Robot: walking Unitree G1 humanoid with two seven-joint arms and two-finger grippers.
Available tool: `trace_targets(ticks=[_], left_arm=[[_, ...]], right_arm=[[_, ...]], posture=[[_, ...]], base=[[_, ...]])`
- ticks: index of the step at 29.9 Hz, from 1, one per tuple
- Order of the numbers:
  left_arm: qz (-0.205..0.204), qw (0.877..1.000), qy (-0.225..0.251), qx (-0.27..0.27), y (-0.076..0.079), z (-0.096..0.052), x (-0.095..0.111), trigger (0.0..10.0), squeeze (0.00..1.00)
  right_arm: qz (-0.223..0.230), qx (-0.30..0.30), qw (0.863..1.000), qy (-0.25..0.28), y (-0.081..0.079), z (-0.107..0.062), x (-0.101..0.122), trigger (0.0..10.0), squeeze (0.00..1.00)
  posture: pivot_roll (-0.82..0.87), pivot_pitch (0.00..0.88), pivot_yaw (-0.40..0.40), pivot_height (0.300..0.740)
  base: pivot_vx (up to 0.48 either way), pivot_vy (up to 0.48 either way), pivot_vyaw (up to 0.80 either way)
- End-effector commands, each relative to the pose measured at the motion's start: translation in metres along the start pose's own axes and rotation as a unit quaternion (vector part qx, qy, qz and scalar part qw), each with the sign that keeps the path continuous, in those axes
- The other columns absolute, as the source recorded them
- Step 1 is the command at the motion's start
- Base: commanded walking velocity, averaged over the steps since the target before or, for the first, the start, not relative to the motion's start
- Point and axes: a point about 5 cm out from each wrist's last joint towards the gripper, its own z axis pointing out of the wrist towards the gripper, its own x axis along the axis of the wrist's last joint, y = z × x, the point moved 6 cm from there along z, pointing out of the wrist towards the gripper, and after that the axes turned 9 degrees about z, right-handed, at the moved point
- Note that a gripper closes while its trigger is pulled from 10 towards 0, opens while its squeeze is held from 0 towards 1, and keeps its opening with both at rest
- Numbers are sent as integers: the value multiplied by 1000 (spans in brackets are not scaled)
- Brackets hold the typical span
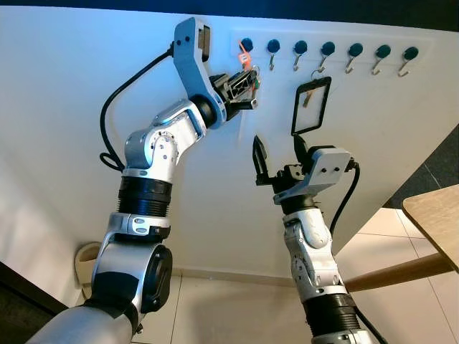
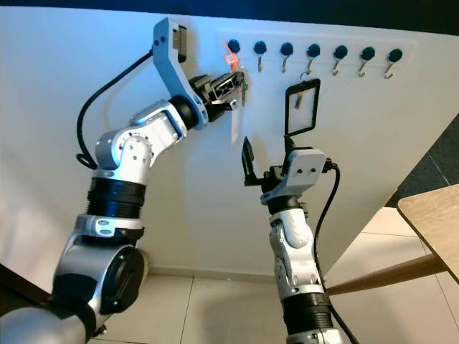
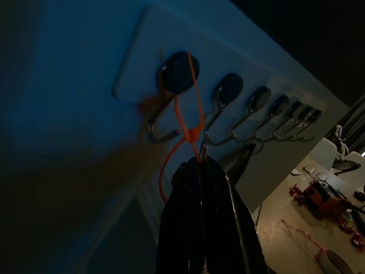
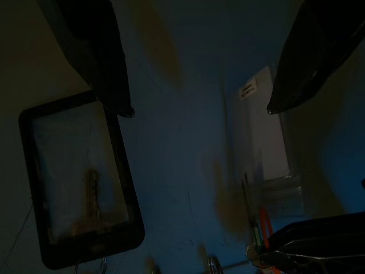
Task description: Hang keys on a hook
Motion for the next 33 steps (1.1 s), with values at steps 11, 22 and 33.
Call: trace_targets(ticks=[11, 22, 33], left_arm=[[-11, 1000, 24, -8, 4, 2, 12, 10000, 0], [-13, 1000, 23, -4, 2, 2, 11, 10000, 0], [-25, 999, 21, 13, -6, 3, 9, 10000, 0]], right_arm=[[1, 1, 1000, 6, 0, 1, 5, 10000, 0], [1, 1, 1000, 6, 0, 2, 5, 10000, 0], [1, 0, 1000, 5, 0, 1, 5, 10000, 0]], posture=[[9, 104, -13, 740], [8, 106, -13, 740], [7, 109, -11, 740]], base=[[0, 0, 0], [0, 0, 0], [0, 0, 0]])
